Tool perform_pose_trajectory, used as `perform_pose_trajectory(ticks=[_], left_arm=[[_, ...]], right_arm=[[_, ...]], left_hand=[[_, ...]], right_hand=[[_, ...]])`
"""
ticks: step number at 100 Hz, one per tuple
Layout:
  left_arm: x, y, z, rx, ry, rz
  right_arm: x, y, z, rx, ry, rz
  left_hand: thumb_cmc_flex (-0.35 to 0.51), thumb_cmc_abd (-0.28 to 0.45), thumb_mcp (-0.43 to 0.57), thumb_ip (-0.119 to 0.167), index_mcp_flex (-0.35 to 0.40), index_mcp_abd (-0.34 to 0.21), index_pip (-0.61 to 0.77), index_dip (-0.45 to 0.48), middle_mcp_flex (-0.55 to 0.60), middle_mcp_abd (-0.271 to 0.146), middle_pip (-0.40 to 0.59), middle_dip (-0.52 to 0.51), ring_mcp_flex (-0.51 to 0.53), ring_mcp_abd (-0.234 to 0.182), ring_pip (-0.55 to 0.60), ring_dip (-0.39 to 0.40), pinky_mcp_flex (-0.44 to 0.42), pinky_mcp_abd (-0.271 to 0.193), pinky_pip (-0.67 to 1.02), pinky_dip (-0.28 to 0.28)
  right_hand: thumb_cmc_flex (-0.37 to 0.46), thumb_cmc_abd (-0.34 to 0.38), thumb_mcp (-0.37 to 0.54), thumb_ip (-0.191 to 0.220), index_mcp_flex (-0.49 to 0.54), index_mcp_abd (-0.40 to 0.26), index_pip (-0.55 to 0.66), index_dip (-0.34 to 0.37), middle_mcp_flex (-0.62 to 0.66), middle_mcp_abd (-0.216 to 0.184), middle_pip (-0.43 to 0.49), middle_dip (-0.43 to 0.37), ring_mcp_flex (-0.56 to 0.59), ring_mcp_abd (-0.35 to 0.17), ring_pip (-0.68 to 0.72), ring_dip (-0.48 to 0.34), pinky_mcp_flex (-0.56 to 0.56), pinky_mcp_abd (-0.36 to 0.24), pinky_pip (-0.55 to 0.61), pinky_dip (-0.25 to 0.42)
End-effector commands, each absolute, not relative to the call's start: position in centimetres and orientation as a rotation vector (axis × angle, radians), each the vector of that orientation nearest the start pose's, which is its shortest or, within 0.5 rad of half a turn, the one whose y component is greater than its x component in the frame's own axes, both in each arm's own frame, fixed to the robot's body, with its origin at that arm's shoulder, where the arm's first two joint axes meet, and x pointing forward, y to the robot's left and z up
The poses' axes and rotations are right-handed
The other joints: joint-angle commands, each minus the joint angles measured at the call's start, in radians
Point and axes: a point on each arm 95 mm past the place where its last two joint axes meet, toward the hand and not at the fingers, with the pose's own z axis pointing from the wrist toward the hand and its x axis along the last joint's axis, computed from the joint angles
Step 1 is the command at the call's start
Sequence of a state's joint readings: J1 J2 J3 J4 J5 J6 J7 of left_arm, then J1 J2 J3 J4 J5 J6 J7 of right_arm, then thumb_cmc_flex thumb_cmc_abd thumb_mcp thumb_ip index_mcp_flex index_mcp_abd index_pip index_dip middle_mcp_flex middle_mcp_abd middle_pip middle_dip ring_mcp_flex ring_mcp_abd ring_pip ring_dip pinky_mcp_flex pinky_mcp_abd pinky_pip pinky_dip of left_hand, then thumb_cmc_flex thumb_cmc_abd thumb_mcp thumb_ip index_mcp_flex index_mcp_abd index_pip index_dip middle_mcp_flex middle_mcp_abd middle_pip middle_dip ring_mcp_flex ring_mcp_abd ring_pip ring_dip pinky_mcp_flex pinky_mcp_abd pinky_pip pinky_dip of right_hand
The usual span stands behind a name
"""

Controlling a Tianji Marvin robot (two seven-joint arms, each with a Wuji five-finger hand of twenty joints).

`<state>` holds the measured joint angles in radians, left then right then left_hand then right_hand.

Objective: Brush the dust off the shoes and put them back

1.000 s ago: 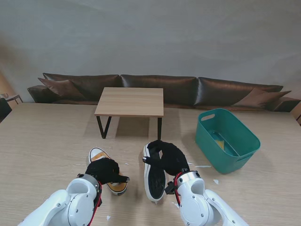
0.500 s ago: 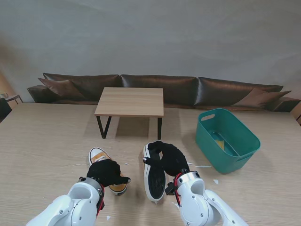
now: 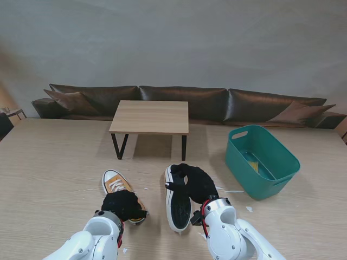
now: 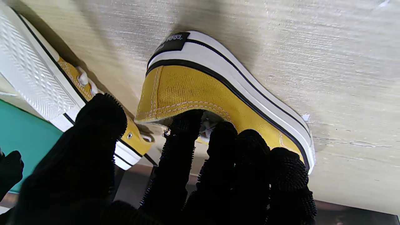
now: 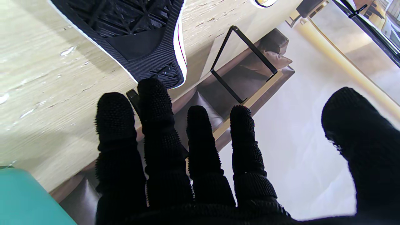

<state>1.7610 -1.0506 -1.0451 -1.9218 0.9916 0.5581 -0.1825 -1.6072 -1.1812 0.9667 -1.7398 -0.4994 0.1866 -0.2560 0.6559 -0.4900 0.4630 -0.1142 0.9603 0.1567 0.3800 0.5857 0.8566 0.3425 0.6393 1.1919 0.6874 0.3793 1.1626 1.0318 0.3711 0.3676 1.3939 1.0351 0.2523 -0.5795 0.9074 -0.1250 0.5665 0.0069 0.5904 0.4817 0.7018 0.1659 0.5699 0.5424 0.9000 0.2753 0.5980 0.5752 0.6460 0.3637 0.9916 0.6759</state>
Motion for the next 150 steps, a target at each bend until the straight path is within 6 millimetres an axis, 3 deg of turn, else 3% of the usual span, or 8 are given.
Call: perform_pose_trajectory(ticks=[1,10,20,36,64,89,121,150], left_arm=[[30.8,-5.3,-34.1,-1.605,1.489,-1.138],[30.8,-5.6,-34.5,-1.608,1.496,-1.120],[30.7,-6.0,-35.1,-1.605,1.520,-1.086],[30.7,-6.8,-35.8,-1.586,1.554,-1.026],[30.9,-7.7,-37.3,-1.564,1.541,-0.936],[30.9,-7.8,-37.6,-1.470,1.564,-0.847],[30.5,-7.6,-37.8,-1.377,1.584,-0.798],[30.2,-7.2,-37.9,-1.314,1.581,-0.790]], right_arm=[[34.7,10.9,-31.9,-2.149,-1.395,-2.367],[34.7,10.9,-32.0,-2.153,-1.395,-2.361],[34.7,10.9,-32.0,-2.156,-1.396,-2.357],[34.7,10.8,-32.0,-2.163,-1.397,-2.350],[34.8,10.8,-32.1,-2.175,-1.397,-2.338],[34.8,10.8,-32.2,-2.186,-1.395,-2.327],[34.8,10.7,-32.2,-2.195,-1.402,-2.312],[34.7,10.6,-32.3,-2.199,-1.417,-2.287]], left_hand=[[0.000,-0.040,0.064,0.004,-0.021,-0.024,-0.012,-0.017,-0.009,-0.002,-0.003,-0.008,0.033,-0.009,0.017,-0.004,-0.010,-0.002,0.035,-0.010],[0.020,-0.071,0.129,0.001,-0.026,-0.041,0.006,-0.013,-0.017,-0.010,0.003,-0.005,0.029,-0.019,0.018,-0.003,-0.014,-0.007,0.034,-0.012],[0.122,-0.136,0.125,-0.057,-0.037,-0.070,0.066,0.042,-0.026,-0.023,0.023,0.010,0.026,-0.036,0.028,0.001,-0.018,-0.017,0.032,-0.015],[0.240,-0.214,0.106,-0.053,-0.061,-0.089,0.274,0.065,-0.038,-0.041,0.071,0.047,0.024,-0.058,0.060,0.010,-0.016,-0.035,0.040,-0.012],[0.141,-0.276,0.275,-0.089,-0.079,0.021,0.722,0.376,-0.019,-0.066,0.202,0.128,0.067,-0.082,0.156,0.017,0.024,-0.037,0.073,0.001],[0.070,-0.324,0.470,-0.021,0.008,-0.022,1.106,0.665,0.082,-0.134,0.353,0.188,0.185,-0.134,0.281,0.000,0.140,-0.039,0.155,-0.023],[0.154,-0.336,0.499,-0.014,0.141,-0.100,1.277,0.720,0.220,-0.218,0.354,0.170,0.314,-0.162,0.285,-0.058,0.264,-0.072,0.253,-0.160],[0.249,-0.403,0.449,-0.113,0.208,-0.115,1.296,0.723,0.408,-0.286,0.102,0.133,0.487,-0.201,0.073,-0.158,0.401,-0.109,0.276,-0.345]], right_hand=[[0.006,0.036,0.026,0.019,0.018,0.003,-0.005,0.016,0.021,0.020,-0.003,-0.008,-0.007,0.010,0.013,0.005,-0.278,0.017,0.018,-0.005],[0.005,0.038,0.026,0.019,0.016,0.007,-0.004,0.016,0.020,0.019,-0.002,-0.007,-0.007,0.008,0.014,0.005,-0.278,0.016,0.018,-0.005],[0.005,0.037,0.027,0.019,0.015,0.015,-0.003,0.016,0.020,0.019,-0.001,-0.007,-0.005,0.010,0.015,0.005,-0.278,0.015,0.019,-0.005],[0.004,0.042,0.030,0.020,0.006,0.030,-0.001,0.016,0.021,0.020,0.001,-0.007,-0.005,0.010,0.017,0.005,-0.279,0.014,0.020,-0.006],[0.004,0.044,0.033,0.020,-0.007,0.058,0.004,0.014,0.019,0.020,0.004,-0.008,-0.005,0.015,0.019,0.005,-0.281,0.013,0.022,-0.006],[0.004,0.046,0.035,0.020,-0.017,0.072,0.010,0.012,0.018,0.022,0.006,-0.010,-0.006,0.013,0.021,0.004,-0.283,0.014,0.023,-0.007],[0.001,0.053,0.035,0.020,-0.027,0.082,0.011,0.007,0.018,0.024,0.006,-0.012,-0.009,0.019,0.021,0.003,-0.288,0.015,0.022,-0.008],[-0.001,0.062,0.035,0.022,-0.036,0.089,0.012,0.004,0.021,0.025,0.007,-0.013,-0.011,0.023,0.022,0.003,-0.293,0.016,0.022,-0.007]])
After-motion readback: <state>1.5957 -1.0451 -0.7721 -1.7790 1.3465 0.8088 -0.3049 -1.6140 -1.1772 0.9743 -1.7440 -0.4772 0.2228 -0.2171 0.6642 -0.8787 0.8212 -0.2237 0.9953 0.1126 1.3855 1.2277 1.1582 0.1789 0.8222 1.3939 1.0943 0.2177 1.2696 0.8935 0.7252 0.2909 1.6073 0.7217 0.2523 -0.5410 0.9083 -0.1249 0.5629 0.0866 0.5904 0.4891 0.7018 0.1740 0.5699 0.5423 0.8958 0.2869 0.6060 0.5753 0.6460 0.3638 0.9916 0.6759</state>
